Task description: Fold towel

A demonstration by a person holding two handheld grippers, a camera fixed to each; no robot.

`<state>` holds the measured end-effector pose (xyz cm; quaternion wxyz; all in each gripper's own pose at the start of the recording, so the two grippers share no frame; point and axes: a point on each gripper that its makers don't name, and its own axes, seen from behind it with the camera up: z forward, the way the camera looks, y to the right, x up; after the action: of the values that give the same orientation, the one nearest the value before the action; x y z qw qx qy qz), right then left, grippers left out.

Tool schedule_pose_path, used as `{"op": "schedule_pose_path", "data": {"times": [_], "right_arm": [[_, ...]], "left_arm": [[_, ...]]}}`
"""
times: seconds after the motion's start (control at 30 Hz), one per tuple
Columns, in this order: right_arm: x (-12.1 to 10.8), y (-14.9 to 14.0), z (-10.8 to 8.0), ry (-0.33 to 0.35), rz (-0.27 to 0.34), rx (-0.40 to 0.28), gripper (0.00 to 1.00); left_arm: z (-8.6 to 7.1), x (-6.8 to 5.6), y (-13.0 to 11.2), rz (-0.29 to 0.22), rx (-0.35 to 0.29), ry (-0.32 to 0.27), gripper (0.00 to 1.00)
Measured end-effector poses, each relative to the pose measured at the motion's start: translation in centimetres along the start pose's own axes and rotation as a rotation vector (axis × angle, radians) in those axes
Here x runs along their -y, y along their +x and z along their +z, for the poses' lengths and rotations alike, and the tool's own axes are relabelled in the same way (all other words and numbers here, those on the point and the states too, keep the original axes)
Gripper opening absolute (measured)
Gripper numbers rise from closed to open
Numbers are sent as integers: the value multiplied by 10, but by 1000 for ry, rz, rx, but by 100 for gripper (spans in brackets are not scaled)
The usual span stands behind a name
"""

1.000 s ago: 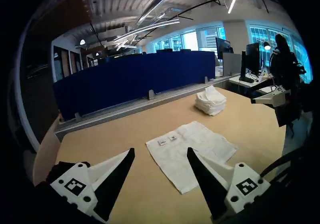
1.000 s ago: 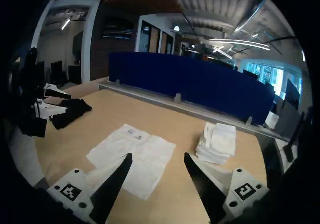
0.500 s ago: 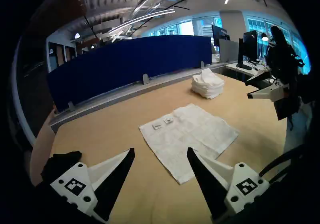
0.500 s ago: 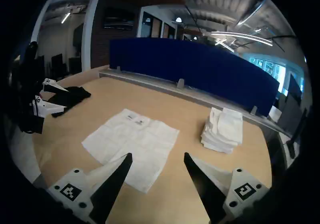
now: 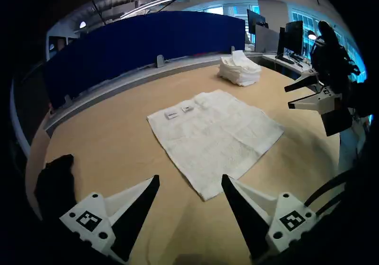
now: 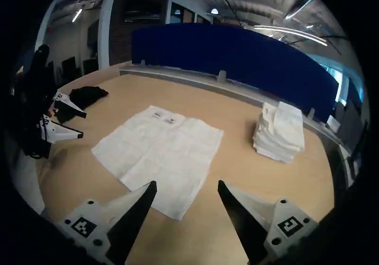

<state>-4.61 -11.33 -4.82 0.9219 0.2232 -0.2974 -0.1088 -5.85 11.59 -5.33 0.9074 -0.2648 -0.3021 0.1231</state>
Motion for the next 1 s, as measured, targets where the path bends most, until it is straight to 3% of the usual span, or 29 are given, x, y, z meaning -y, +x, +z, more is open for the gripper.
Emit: {"op": "schedule_pose_path", "data": {"times": [0.17, 0.3, 0.6, 1.0], "right_arm": [[4, -14, 10, 13, 4, 31, 100], [6, -25, 14, 24, -4, 60, 100], [9, -47, 19, 54, -24, 127, 99], [15, -65, 21, 94, -16, 174, 84]], "left_arm": [[9, -1, -13, 3, 40, -20, 97], [14, -4, -22, 38, 68, -40, 97], [23, -20, -33, 79, 130, -110, 97], [35, -24, -48, 90, 205, -133, 94]]}}
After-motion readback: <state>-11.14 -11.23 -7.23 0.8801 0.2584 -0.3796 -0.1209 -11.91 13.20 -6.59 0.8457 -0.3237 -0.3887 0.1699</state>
